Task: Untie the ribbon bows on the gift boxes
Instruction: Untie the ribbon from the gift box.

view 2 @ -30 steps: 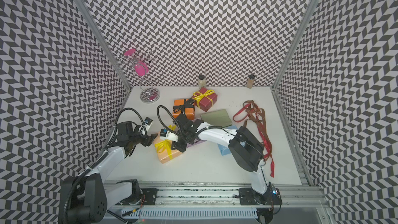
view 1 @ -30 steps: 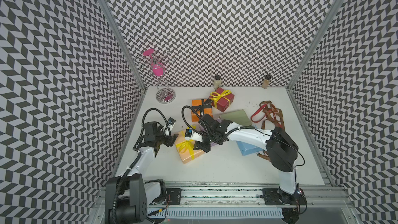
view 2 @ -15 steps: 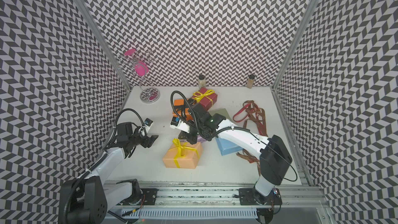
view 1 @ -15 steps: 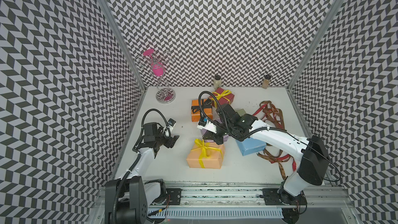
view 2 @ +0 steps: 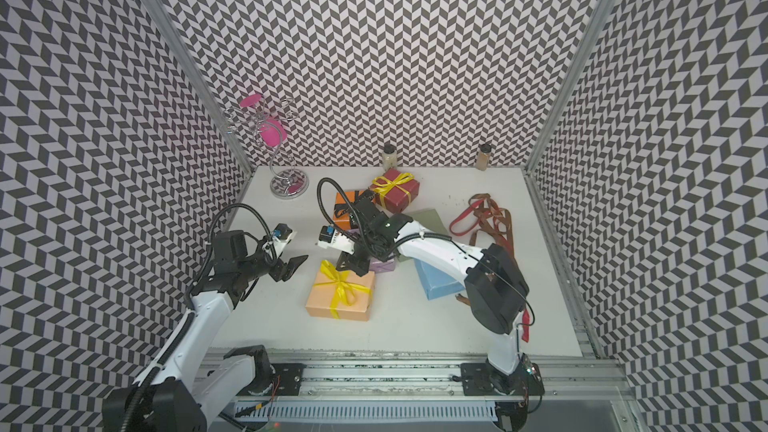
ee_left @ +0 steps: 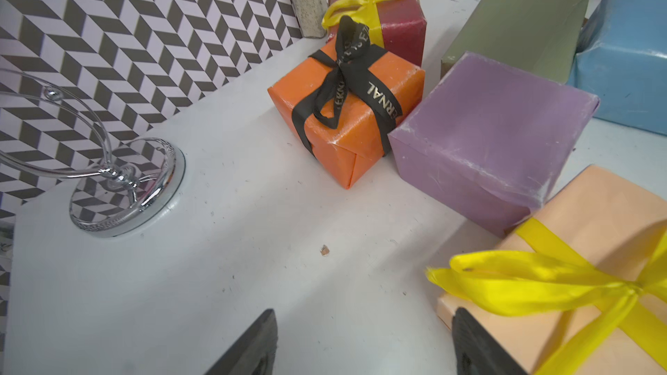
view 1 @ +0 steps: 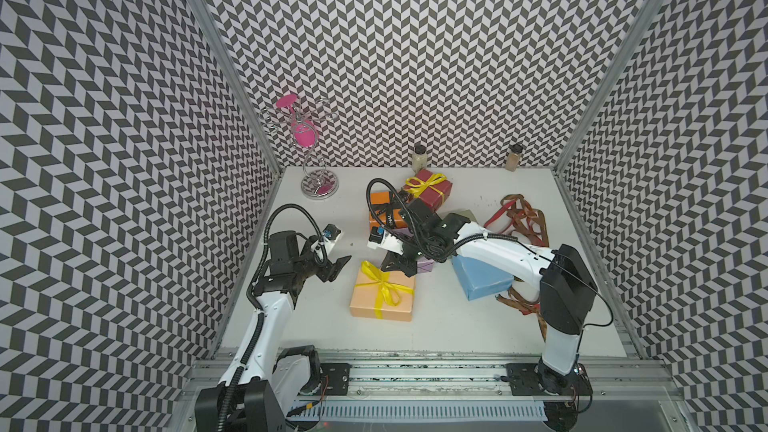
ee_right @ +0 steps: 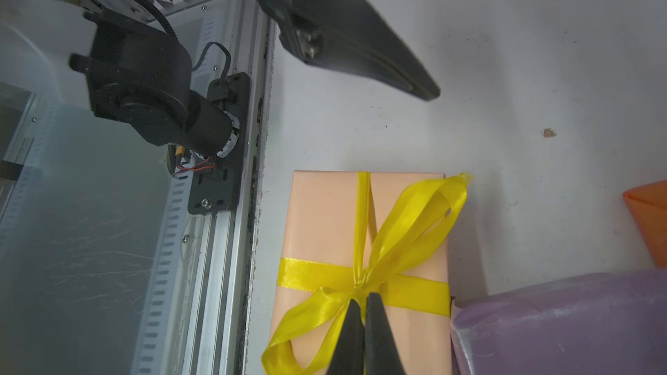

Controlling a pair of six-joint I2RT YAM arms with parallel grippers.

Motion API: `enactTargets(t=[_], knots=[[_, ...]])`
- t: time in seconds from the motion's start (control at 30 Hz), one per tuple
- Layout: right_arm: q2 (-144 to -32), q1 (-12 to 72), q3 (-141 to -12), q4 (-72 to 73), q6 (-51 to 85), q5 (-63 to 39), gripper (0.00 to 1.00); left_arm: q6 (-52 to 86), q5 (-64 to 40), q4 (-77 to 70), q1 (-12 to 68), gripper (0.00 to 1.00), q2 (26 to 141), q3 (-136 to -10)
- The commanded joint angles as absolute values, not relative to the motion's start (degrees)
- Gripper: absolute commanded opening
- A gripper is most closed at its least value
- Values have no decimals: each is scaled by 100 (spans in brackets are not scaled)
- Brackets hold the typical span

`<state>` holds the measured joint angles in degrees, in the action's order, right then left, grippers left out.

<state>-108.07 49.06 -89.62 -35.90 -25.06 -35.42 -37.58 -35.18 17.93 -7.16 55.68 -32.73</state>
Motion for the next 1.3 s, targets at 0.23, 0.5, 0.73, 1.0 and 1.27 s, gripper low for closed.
enactTargets(t=[0.23,0.5,0.73,1.0,1.27], knots=[[-11496,4922,-9720,-3236,-2229,-3642,0,-4182,-3621,2320,-756,76,5211,-3088],[-11622,4922,-9638,-3169,-2187,-3707,0,-3902,-3472,1734,-756,75,5447,-2954],[-11593,4923,-9538,-3107,-2153,-3641,0,-3883,-3950,1664,-756,50,6186,-3459],[-11597,4921,-9486,-3109,-2170,-3614,0,-4755,-4633,2471,-747,14,7403,-4044],[-11621,4917,-9492,-3091,-2155,-3614,0,-5124,-4379,2608,-678,9,7851,-4132]])
